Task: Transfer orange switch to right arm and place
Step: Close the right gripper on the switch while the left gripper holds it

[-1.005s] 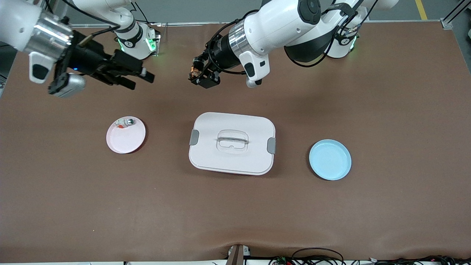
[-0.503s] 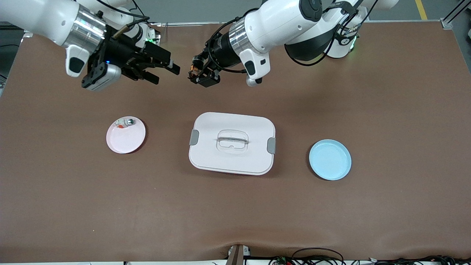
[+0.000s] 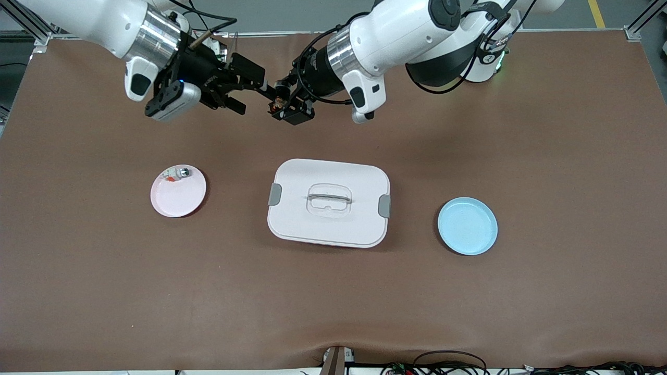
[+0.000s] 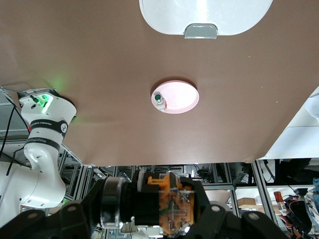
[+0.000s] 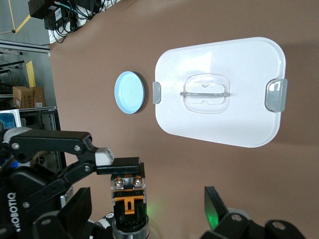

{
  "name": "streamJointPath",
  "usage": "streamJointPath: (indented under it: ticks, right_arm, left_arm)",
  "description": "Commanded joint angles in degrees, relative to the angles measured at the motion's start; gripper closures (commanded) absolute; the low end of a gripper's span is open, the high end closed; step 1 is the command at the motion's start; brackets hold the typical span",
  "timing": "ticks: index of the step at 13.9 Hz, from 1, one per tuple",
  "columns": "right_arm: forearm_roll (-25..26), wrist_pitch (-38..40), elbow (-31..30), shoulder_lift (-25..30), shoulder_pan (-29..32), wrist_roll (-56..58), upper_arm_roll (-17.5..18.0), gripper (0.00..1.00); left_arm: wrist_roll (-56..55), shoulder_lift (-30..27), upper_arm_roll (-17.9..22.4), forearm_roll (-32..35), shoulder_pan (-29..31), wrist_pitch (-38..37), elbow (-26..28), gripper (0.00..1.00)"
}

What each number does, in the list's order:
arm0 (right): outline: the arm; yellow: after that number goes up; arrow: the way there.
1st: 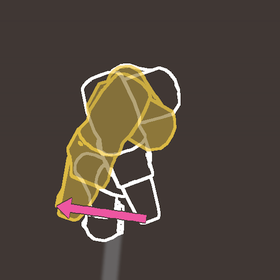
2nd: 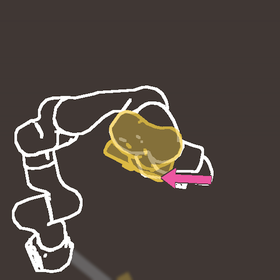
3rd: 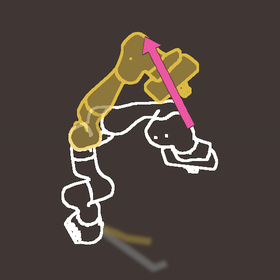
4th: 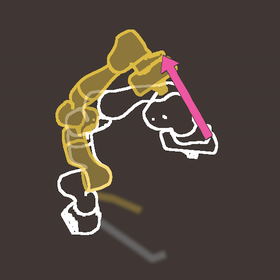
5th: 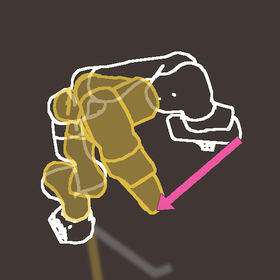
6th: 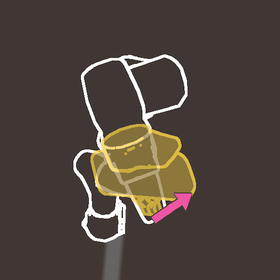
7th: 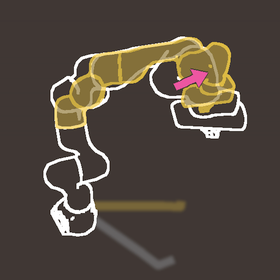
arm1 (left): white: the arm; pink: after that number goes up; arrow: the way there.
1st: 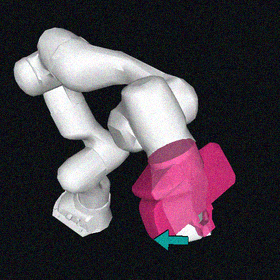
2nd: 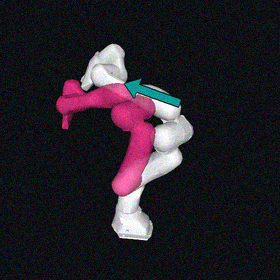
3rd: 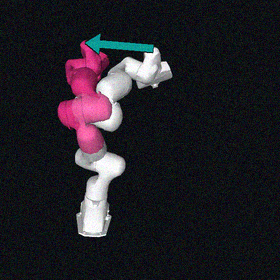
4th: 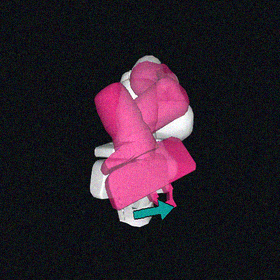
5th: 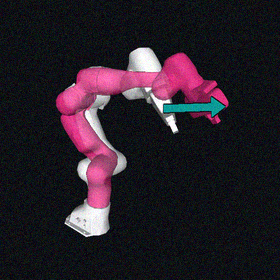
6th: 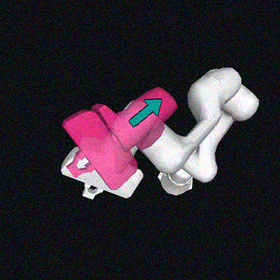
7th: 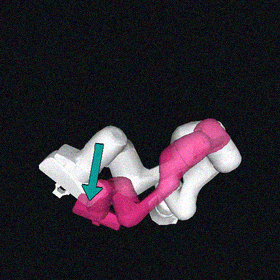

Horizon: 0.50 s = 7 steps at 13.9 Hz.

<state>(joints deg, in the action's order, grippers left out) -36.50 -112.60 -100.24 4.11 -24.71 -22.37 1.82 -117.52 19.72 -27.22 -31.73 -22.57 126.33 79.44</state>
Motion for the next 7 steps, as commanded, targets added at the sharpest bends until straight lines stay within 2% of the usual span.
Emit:
streamJointPath:
  ticks: [1,7]
  right_arm:
    - [0.73,-1.65,-2.06,1.78,-1.22,-1.44,-0.06,0.00]
    - [0.82,-4.37,-3.11,1.43,-3.06,-2.67,-0.06,0.00]
  left_arm:
    - [-0.61,-0.74,-0.02,0.26,0.16,0.24,-0.08,0.79]
    - [-0.70,-0.91,0.07,0.26,0.24,0.24,-0.16,0.78]
